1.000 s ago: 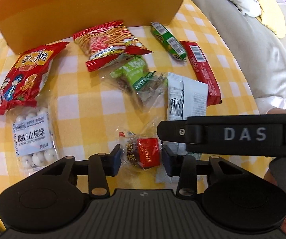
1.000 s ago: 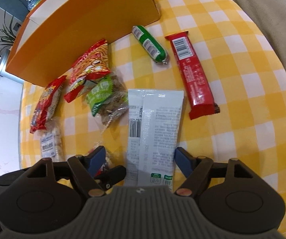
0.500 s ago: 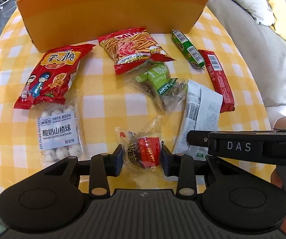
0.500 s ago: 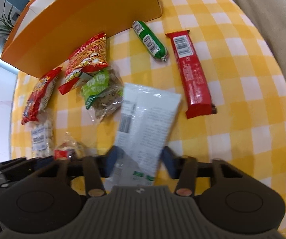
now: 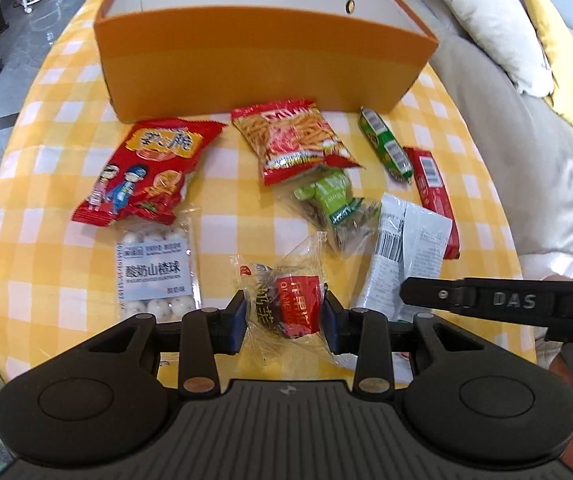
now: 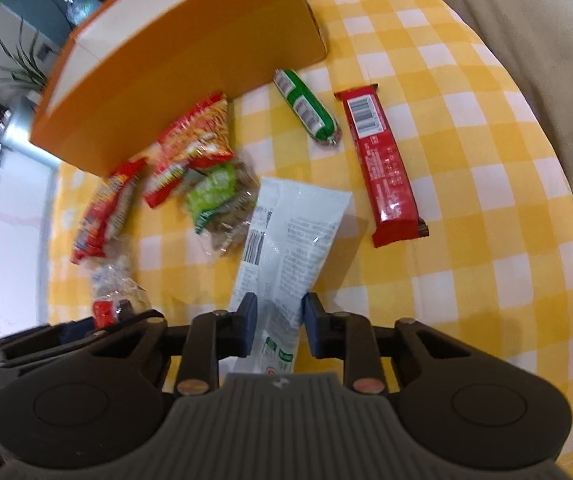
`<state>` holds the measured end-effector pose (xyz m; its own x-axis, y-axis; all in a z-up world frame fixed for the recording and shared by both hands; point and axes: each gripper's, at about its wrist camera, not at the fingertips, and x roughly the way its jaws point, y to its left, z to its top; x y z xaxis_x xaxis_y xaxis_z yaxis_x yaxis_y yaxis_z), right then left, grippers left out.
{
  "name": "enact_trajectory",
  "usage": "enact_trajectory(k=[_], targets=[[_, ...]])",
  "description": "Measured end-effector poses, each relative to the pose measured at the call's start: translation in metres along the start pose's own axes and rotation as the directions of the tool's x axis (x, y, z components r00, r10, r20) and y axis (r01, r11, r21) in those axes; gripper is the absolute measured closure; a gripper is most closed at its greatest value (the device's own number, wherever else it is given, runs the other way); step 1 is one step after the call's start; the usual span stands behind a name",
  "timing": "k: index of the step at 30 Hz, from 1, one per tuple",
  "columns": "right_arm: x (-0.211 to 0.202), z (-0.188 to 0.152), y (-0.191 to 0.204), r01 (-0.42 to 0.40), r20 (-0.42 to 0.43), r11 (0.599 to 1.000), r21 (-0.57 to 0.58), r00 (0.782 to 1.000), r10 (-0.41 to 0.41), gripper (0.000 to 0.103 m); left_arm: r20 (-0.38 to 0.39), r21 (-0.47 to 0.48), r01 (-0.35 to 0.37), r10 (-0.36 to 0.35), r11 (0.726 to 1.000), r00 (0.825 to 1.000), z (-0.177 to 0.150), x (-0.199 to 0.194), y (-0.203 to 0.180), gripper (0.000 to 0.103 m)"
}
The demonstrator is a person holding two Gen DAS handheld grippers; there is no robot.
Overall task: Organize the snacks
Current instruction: 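Carry both held snacks over the box and open both tools to drop them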
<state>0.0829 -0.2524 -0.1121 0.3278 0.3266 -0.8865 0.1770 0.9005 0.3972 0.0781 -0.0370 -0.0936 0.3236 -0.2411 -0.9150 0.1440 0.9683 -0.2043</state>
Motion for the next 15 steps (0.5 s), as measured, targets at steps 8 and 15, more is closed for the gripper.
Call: enact_trajectory(k=[8, 15], targets=[[-0.020, -0.005, -0.009, -0.077, 0.033, 0.996, 0.053, 0.997, 0.075, 0.100, 0.038, -0.018, 0.019, -0.019, 1.000, 0.999, 0.001, -0.015, 0.000, 0.061], [-0.032, -0.009, 0.001, -0.103, 0.067, 0.995, 0.000, 0.992, 0.103, 0.100, 0.043, -0.001, 0.042, -0.041, 0.999, 0.998, -0.002, -0.017, -0.006, 0.061]])
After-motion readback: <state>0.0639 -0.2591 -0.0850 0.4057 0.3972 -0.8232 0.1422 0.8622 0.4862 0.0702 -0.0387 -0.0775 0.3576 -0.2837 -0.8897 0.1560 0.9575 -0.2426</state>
